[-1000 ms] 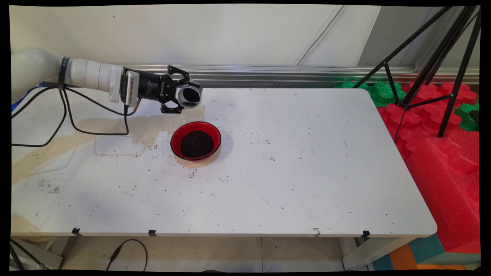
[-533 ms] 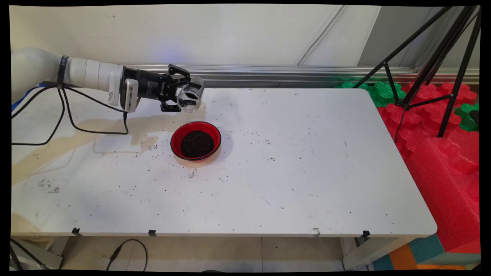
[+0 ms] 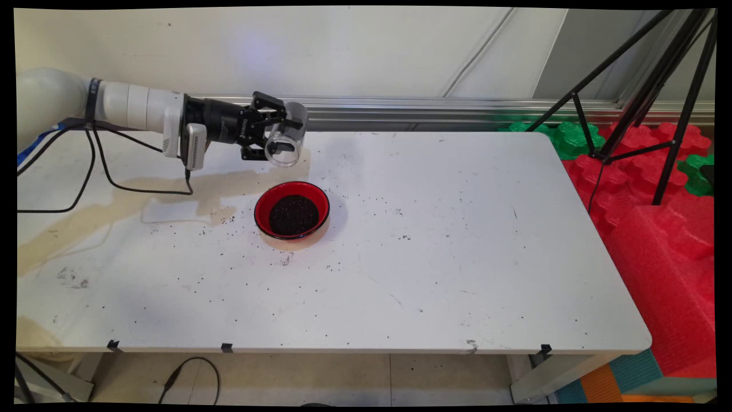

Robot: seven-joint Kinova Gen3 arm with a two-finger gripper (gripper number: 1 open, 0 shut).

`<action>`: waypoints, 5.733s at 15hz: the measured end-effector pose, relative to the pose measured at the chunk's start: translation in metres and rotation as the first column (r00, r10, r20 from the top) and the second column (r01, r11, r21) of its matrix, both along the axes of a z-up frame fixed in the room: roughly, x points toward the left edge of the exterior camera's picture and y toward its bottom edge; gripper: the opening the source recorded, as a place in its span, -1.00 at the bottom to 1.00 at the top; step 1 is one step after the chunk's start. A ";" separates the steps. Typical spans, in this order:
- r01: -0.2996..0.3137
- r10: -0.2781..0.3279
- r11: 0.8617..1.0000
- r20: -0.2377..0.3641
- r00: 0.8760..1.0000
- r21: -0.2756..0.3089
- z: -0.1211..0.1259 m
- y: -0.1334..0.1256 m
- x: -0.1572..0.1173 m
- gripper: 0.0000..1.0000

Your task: Pour the black seasoning powder in the red bowl

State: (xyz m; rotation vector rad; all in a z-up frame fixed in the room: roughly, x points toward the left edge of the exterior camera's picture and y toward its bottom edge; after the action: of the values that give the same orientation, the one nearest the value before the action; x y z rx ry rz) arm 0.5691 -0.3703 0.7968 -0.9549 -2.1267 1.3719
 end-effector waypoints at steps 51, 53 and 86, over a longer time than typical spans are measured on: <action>0.347 -0.164 0.844 0.418 0.893 -0.409 0.011 0.007 -0.010 -1.00; 0.352 -0.166 0.840 0.423 0.891 -0.413 0.011 0.007 -0.010 -1.00; 0.425 -0.175 0.780 0.492 0.853 -0.460 0.011 0.010 -0.013 -1.00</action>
State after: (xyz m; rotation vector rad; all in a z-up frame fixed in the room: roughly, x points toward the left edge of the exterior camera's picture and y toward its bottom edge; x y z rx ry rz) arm 0.5561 -0.3608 0.8075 -1.9039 -1.7195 1.7645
